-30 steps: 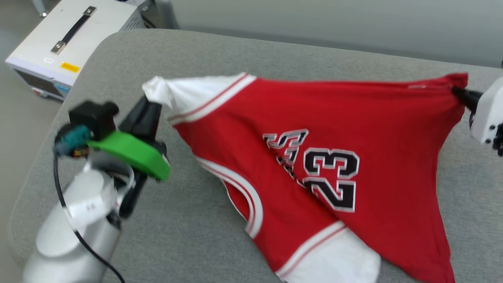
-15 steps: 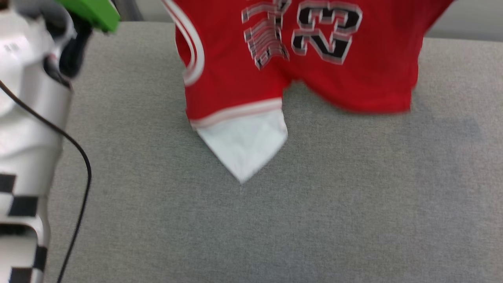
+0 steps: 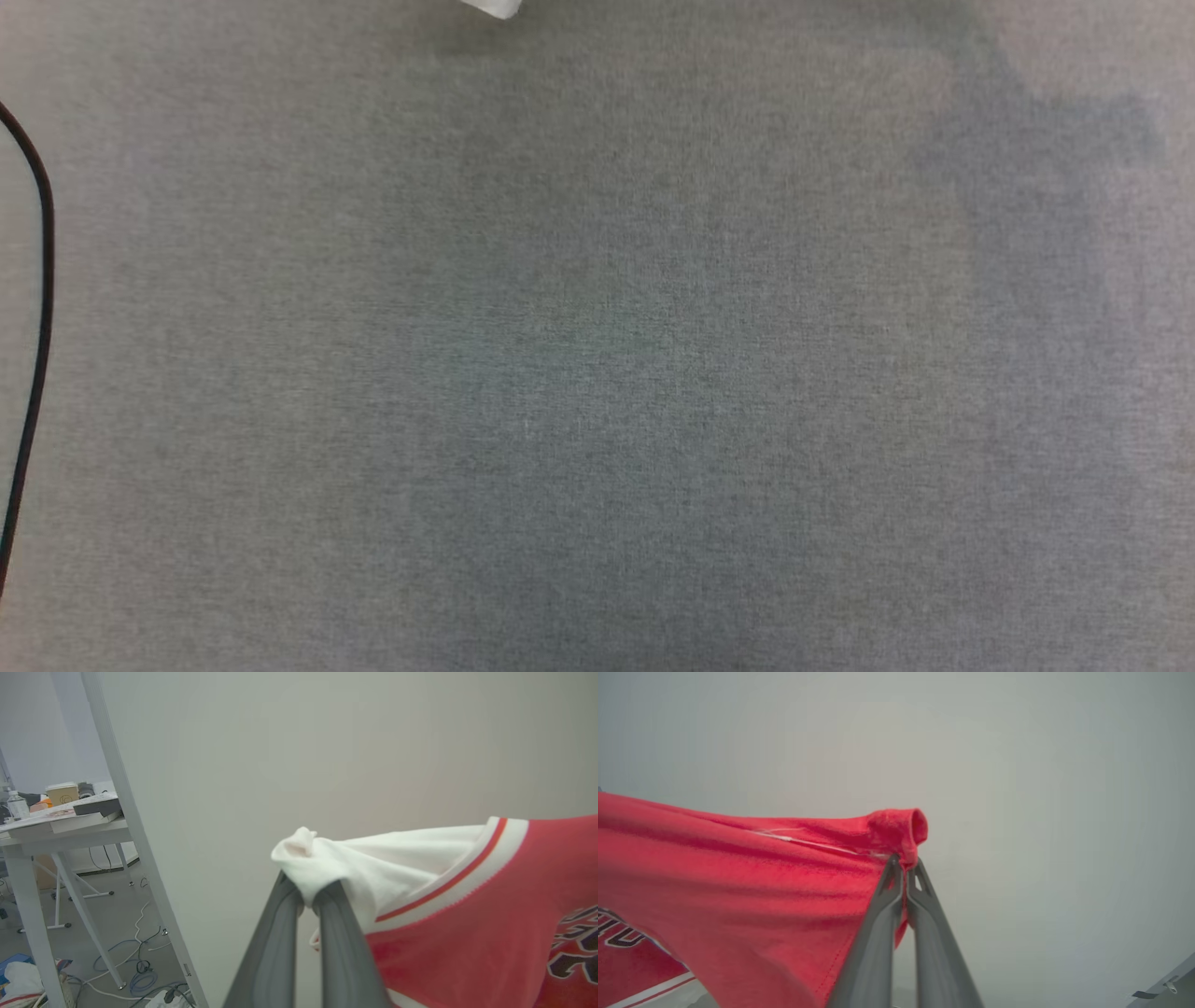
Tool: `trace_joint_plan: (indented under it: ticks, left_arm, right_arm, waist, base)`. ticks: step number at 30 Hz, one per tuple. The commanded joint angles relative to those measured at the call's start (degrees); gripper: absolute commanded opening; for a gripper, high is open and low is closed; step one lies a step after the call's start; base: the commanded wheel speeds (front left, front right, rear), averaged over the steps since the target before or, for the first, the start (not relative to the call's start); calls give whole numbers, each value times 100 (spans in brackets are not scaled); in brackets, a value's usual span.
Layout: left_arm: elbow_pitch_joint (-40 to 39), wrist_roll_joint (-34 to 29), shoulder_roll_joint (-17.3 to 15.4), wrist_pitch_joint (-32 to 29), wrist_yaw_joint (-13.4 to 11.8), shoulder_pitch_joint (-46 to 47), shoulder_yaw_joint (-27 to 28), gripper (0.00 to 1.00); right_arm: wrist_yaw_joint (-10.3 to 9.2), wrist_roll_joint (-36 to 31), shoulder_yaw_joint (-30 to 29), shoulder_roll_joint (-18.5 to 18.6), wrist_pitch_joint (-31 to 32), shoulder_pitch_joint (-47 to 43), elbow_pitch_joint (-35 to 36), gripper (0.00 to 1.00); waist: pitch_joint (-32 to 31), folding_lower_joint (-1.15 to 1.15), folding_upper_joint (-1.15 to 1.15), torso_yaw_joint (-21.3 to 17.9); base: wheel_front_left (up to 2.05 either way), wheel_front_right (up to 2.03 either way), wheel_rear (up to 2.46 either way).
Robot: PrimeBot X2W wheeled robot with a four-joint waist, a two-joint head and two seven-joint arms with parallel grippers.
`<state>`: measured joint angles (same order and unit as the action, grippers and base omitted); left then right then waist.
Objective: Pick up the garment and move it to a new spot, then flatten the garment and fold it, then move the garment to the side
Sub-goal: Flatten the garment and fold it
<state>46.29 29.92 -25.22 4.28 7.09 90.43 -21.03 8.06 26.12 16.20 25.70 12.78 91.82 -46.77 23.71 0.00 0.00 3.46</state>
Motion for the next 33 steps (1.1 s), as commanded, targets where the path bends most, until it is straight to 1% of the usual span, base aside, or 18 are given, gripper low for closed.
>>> trace_joint_plan:
  ticks: [1,5,9,15,18,21,24,27,33]
  left_arm:
    - [187,-47,-187,70,-40,79,45,0]
    - [563,60,-109,150,-12,184,33,0]
    - [875,170,-24,280,14,137,-21,0]
    - [1206,460,179,429,35,-137,-146,0]
    - [1186,817,294,366,37,-533,-266,0]
    - [1062,1166,295,334,38,-1037,-421,0]
    - [862,1573,272,424,38,-1710,-548,0]
    - [594,1945,221,540,39,-2407,-676,0]
    - [70,2405,25,896,39,-3731,-808,0]
  right_arm:
    - [-57,-68,-91,61,-27,61,-188,0]
    - [-57,-147,-64,-114,-109,247,-453,0]
    - [-57,-88,12,-256,-192,291,-656,0]
    - [-57,243,207,-363,-235,61,-848,0]
    - [-57,451,437,-328,-272,-319,-807,0]
    - [-57,743,624,-307,-338,-822,-685,0]
    - [-57,1042,843,-262,-455,-1522,-493,0]
    - [-57,1338,1023,-168,-511,-2249,-227,0]
    - [-57,1795,1190,48,-642,-3559,284,0]
  waist:
    - [528,0,0,-215]
    - [817,0,0,-251]
    - [1021,0,0,-264]
    - [1122,0,0,-242]
    - [1017,0,0,-223]
    - [850,0,0,-207]
    - [597,0,0,-177]
    - [384,0,0,-150]
    - [-136,0,0,-118]
  base:
    - [0,0,0]
    - [0,0,0]
    - [0,0,0]
    - [0,0,0]
    - [0,0,0]
    - [0,0,0]
    - [0,0,0]
    - [0,0,0]
    - [0,0,0]
